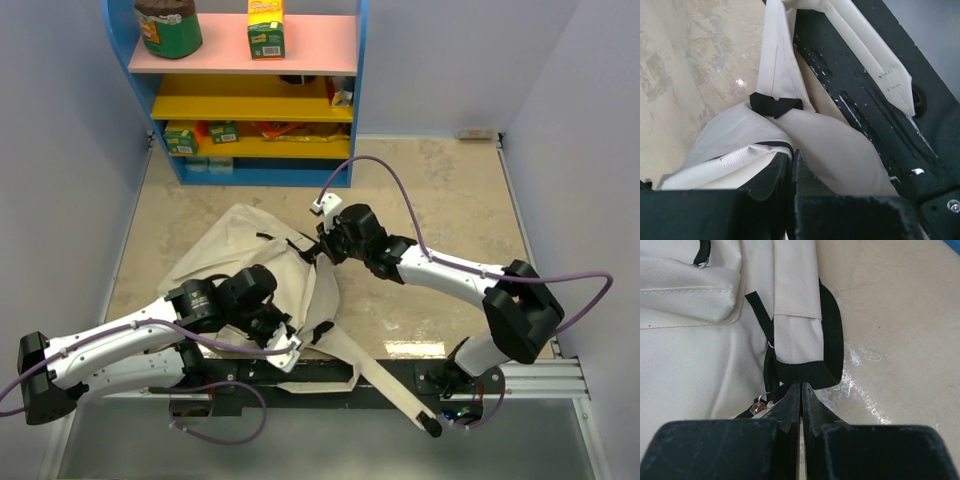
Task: Pack the student bag
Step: Zip the student bag at the center of the board.
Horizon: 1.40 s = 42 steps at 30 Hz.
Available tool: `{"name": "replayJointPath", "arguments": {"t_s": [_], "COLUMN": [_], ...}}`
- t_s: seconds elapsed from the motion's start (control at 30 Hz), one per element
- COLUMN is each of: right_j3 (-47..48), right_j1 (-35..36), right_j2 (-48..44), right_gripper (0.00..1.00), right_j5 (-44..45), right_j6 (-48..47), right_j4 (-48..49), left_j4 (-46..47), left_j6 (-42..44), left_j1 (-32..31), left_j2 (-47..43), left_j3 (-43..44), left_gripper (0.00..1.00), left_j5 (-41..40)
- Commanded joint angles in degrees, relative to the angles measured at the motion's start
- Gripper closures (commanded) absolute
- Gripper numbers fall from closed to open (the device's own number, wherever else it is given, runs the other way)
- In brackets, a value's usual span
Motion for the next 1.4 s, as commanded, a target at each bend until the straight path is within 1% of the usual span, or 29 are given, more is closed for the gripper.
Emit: {"name": "replayJointPath", "arguments": {"t_s": [0.0, 0.1, 0.13, 0.17, 0.2, 0.23, 0.27, 0.3, 0.33, 0.37, 0.4, 0.43, 0.47, 0.53, 0.6, 0.63, 0.67, 0.73, 0.8, 0.9, 0.93, 1.03, 1.1, 1.2, 1.23, 1.27, 1.3, 1.33, 1.37], "right_j3": [5.0, 5.9, 5.8, 4.8, 3.9, 2.7, 0.0, -1.2, -2.0, -3.5, -4.1, -4.6, -5.5, -6.4, -6.9, -6.9, -6.7, -6.5, -6.5, -6.6, -6.8, -7.6, -7.7, -7.3, -7.2, -7.0, -6.9, -6.7, -6.5], "right_j1": [-2.1, -2.1, -2.1, -2.1, -2.1, -2.0, -2.0, -1.9, -1.7, -1.4, -1.2, -1.1, -1.2, -1.2, -1.2, -1.2, -1.1, -1.2, -1.2, -1.2, -1.2, -1.2, -1.2, -1.2, -1.2, -1.2, -1.2, -1.2, -1.2], "right_j2": [1.9, 1.6, -0.3, -1.3, -2.9, -4.4, -7.4, -8.5, -9.4, -10.8, -11.2, -11.7, -12.1, -13.5, -14.2, -14.2, -14.0, -13.8, -13.8, -14.0, -14.2, -15.0, -15.7, -16.1, -16.1, -15.9, -15.7, -15.5, -15.4], "right_gripper": [1.00, 1.00, 1.00, 1.00, 1.00, 1.00, 1.00, 1.00, 1.00, 1.00, 1.00, 1.00, 1.00, 1.00, 1.00, 1.00, 1.00, 1.00, 1.00, 1.00, 1.00, 1.00, 1.00, 1.00, 1.00, 1.00, 1.00, 1.00, 1.00], "right_j5": [7.3, 5.9, 5.1, 5.1, 3.9, 2.7, 1.3, -0.4, -1.5, -2.1, -2.5, -3.1, -3.3, -3.2, -3.0, -2.9, -3.0, -3.4, -3.7, -4.5, -4.8, -5.5, -5.6, -4.9, -4.4, -4.3, -4.1, -4.0, -3.9], "right_j6": [-1.5, -1.6, -1.4, -0.3, 0.6, 1.6, 3.5, 4.4, 5.1, 6.1, 6.5, 6.8, 7.0, 7.0, 6.9, 6.8, 6.7, 6.6, 6.3, 5.9, 5.8, 6.1, 6.2, 5.9, 5.8, 5.6, 5.3, 5.1, 5.0], "right_j4": [3.6, 0.4, -0.5, -1.0, -1.4, -1.2, -0.8, -0.3, -0.3, -0.4, -0.9, -1.0, -1.1, -0.8, -0.7, -0.7, -0.7, -0.8, -0.8, -0.8, -0.8, -0.3, -0.4, -0.9, -1.0, -1.1, -1.3, -1.4, -1.4], "left_j4": [-11.2, -10.3, -9.4, -5.7, -3.2, 2.5, 6.0, 9.3, 14.2, 16.7, 19.3, 22.9, 24.1, 26.9, 29.1, 31.8, 32.7, 34.6, 35.3, 37.6, 38.6, 38.6, 37.5, 35.0, 34.5, 34.3, 33.8, 33.4, 33.1], "left_j6": [9.7, 9.3, 8.3, 4.0, 1.2, -2.0, -9.6, -13.8, -17.2, -23.1, -26.5, -29.6, -34.9, -41.5, -45.0, -47.8, -49.2, -52.2, -53.0, -52.8, -52.6, -53.3, -54.5, -56.5, -57.1, -56.8, -56.4, -54.7, -53.7], "left_j1": [-4.7, -4.9, -4.9, -4.8, -4.7, -4.5, -4.3, -3.7, -3.6, -3.5, -3.5, -3.5, -3.5, -3.4, -3.5, -3.5, -3.6, -3.7, -3.8, -3.8, -3.7, -3.8, -3.4, -3.5, -3.4, -3.5, -3.6, -3.8, -4.3], "left_j2": [0.3, 0.4, 0.3, 0.1, -0.3, -0.6, -0.7, -0.8, -0.6, -0.6, -0.2, 0.1, 0.6, 3.2, 6.5, 7.5, 8.3, 10.5, 12.4, 15.7, 16.5, 19.0, 19.9, 19.4, 19.1, 18.5, 18.0, 17.4, 16.5], "left_j3": [4.1, 3.4, 2.9, 1.5, 0.6, -0.1, -1.5, -2.1, -2.6, -3.5, -3.8, -3.8, -2.8, -1.1, 1.2, 1.5, 2.2, 2.7, 3.0, 3.4, 3.8, 6.5, 9.3, 11.3, 11.2, 10.1, 9.4, 8.6, 6.8], "left_gripper": [1.00, 1.00, 1.00, 1.00, 0.95, 0.86, 0.66, 0.63, 0.60, 0.51, 0.50, 0.47, 0.44, 0.38, 0.37, 0.37, 0.37, 0.34, 0.34, 0.33, 0.32, 0.29, 0.27, 0.15, 0.08, 0.05, 0.03, 0.00, 0.00], "left_j5": [14.1, 12.6, 10.9, 9.7, 8.2, 5.2, 3.2, 0.9, -3.4, -5.8, -8.5, -12.4, -13.7, -17.4, -21.8, -27.1, -28.7, -35.6, -38.1, -44.2, -47.0, -50.6, -51.0, -46.9, -41.2, -37.6, -34.2, -27.5, -24.0]}}
